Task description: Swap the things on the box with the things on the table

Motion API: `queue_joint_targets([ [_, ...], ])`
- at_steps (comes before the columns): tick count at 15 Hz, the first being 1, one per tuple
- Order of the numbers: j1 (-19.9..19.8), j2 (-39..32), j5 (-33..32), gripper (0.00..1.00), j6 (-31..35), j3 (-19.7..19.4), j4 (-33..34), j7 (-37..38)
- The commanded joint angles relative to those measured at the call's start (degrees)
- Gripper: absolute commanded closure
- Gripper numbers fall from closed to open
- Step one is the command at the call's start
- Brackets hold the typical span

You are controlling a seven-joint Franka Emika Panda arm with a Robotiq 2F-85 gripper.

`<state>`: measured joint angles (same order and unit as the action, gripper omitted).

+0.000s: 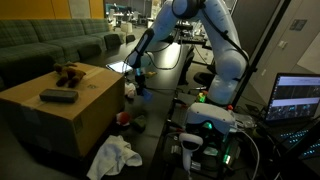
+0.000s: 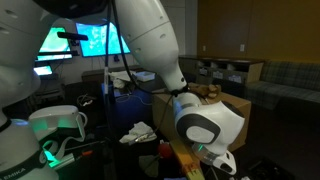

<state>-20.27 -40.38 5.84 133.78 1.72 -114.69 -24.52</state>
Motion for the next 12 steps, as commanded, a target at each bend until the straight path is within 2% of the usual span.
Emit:
queue_joint_targets([
  [1,2.66,12.02,-1.20,0.98,-5.63,-1.74,-6.81,2.41],
  [6,7.23,22.66,-3.64,0.98,-11.75,-3.29,-7.22,6.05],
  [12,15.28,23.20,-8.35,0.99,-10.85,-1.97,-0.80,13.57],
])
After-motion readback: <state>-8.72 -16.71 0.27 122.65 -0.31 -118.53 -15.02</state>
